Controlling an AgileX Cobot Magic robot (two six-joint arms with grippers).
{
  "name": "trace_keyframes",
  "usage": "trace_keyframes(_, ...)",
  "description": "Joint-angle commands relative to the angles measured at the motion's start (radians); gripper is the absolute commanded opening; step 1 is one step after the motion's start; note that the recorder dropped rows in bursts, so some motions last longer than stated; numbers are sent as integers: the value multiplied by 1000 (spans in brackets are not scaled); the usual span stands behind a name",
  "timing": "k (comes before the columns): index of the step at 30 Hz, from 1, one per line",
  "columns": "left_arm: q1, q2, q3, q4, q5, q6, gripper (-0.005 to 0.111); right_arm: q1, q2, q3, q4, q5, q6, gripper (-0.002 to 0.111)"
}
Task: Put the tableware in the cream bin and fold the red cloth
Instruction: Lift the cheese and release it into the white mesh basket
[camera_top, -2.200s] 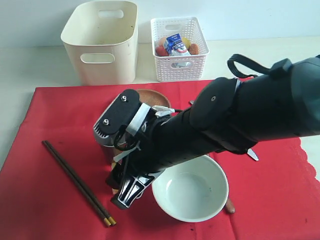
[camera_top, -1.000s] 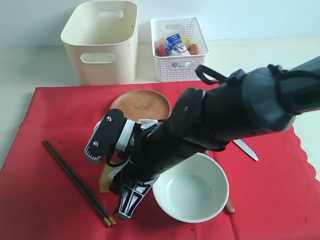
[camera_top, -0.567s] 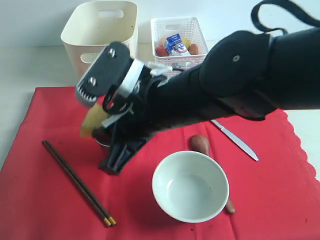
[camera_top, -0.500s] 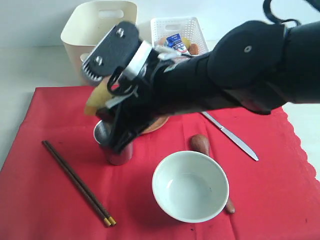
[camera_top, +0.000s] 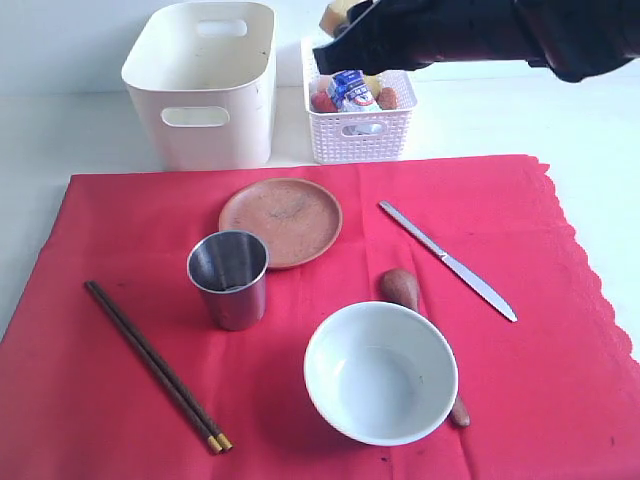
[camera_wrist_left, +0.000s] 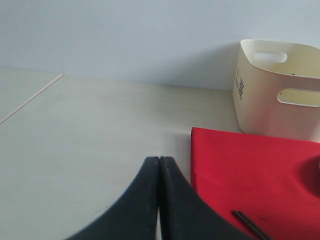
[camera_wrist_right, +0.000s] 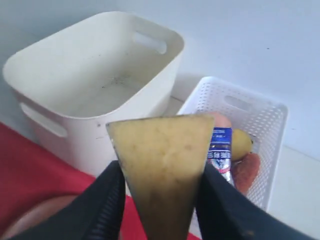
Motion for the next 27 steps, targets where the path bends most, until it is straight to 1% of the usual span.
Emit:
trace_keyframes(1, 4, 3, 0, -3, -4, 0, 2, -57, 102, -96, 0, -32, 10, 0)
trace_keyframes(4, 4, 3, 0, -3, -4, -2, 2, -79, 185, -146, 0, -107, 10, 0)
trace_keyframes(8, 4, 3, 0, -3, -4, -2, 2, -86, 317, -231, -5, -260, 3, 0)
trace_keyframes(14, 4, 3, 0, -3, -4, -2, 2, -86, 530, -411, -13, -233, 3, 0)
trace_keyframes(16, 4, 3, 0, -3, -4, -2, 2, -86, 567, -437, -13, -233, 3, 0)
trace_keyframes(19, 4, 3, 0, -3, -4, -2, 2, -86, 583, -444, -6, -282, 3, 0)
trace_keyframes(20, 4, 3, 0, -3, -4, -2, 2, -86, 585, -444, -4, -283, 3, 2)
trace_keyframes(23, 4, 3, 0, -3, -4, -2, 2, -84, 585, -444, -4, -283, 3, 12)
trace_keyframes(27, 4, 3, 0, -3, -4, -2, 2, -84, 585, -444, -4, -286, 3, 29)
